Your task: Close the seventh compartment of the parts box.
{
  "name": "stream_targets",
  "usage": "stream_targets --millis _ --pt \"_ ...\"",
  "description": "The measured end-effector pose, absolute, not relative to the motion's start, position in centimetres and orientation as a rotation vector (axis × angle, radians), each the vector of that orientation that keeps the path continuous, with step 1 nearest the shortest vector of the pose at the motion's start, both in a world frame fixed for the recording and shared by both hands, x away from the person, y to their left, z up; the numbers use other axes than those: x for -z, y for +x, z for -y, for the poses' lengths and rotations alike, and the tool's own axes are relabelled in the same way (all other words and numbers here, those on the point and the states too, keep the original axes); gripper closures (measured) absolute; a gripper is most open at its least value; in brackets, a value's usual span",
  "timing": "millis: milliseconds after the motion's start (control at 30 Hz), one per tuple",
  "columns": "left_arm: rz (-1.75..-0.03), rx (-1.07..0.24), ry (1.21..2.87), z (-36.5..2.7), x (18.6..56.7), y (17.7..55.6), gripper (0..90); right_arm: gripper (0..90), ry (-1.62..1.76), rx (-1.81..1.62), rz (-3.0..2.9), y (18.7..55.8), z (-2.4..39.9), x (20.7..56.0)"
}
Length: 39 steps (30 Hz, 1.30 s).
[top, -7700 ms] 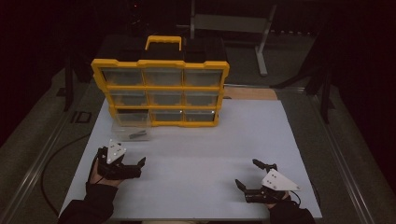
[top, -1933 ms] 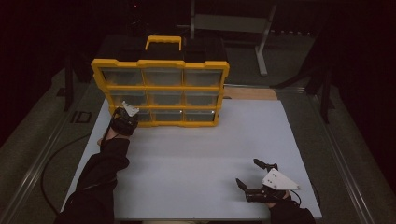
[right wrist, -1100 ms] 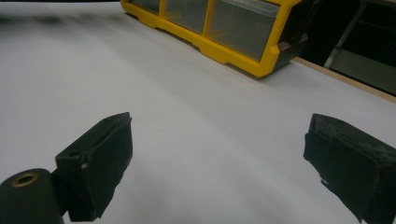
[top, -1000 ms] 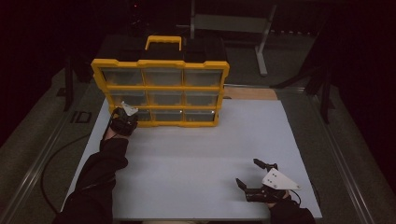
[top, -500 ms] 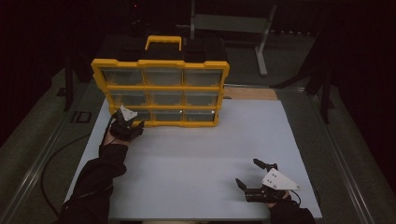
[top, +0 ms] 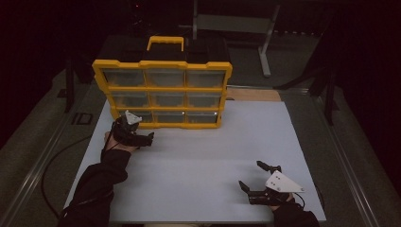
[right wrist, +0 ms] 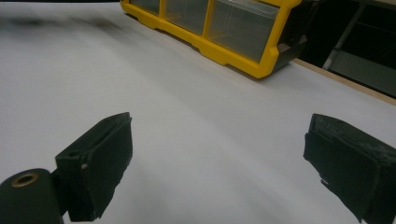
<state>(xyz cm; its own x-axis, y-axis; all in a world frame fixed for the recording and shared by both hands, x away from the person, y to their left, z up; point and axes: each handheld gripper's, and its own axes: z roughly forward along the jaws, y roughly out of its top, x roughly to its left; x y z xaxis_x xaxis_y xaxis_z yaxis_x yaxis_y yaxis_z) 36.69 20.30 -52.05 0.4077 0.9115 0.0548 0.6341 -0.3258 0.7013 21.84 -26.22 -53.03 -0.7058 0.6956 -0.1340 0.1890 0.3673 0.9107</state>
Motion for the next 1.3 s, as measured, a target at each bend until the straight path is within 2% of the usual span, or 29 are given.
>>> stream_targets --millis 933,1300 --pt "-1.103 -0.407 2.097 -18.3 50.8 35.7 0.0 7.9 0.767 -1.317 -2.127 21.8 26.3 53.1" --pt "-0.981 -0.396 2.088 -17.1 49.8 34.4 0.0 7.9 0.770 -1.313 -2.122 21.6 26.4 53.0"
